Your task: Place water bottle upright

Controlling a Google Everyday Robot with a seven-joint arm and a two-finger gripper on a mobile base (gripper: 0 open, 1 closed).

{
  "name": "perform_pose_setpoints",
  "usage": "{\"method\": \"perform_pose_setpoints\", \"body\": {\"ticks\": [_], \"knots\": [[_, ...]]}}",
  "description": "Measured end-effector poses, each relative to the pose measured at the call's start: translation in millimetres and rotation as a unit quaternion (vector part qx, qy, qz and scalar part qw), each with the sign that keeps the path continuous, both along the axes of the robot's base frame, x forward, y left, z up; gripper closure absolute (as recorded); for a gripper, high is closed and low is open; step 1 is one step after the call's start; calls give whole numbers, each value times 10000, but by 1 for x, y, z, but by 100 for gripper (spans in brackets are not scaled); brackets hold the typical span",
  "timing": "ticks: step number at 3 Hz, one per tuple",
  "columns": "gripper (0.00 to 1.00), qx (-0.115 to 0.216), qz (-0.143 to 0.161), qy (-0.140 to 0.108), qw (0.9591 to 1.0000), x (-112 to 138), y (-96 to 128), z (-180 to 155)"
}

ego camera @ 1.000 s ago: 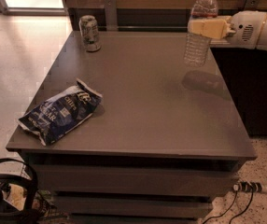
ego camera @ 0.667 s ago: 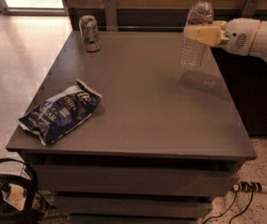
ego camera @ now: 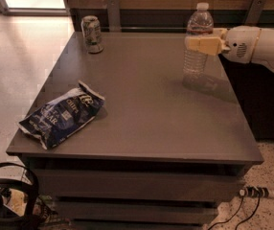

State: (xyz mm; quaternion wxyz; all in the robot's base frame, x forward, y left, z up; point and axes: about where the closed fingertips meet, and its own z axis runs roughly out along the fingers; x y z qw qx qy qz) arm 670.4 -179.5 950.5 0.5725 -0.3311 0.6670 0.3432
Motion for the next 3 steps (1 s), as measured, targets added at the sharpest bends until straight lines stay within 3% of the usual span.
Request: {"method": "perform_pose_setpoints", "body": {"ticks": [2,3], "knots": [[100,-167,9,-268,9995,13,3,-9],[100,-45,-33,-586,9983,24,8,-19]]}}
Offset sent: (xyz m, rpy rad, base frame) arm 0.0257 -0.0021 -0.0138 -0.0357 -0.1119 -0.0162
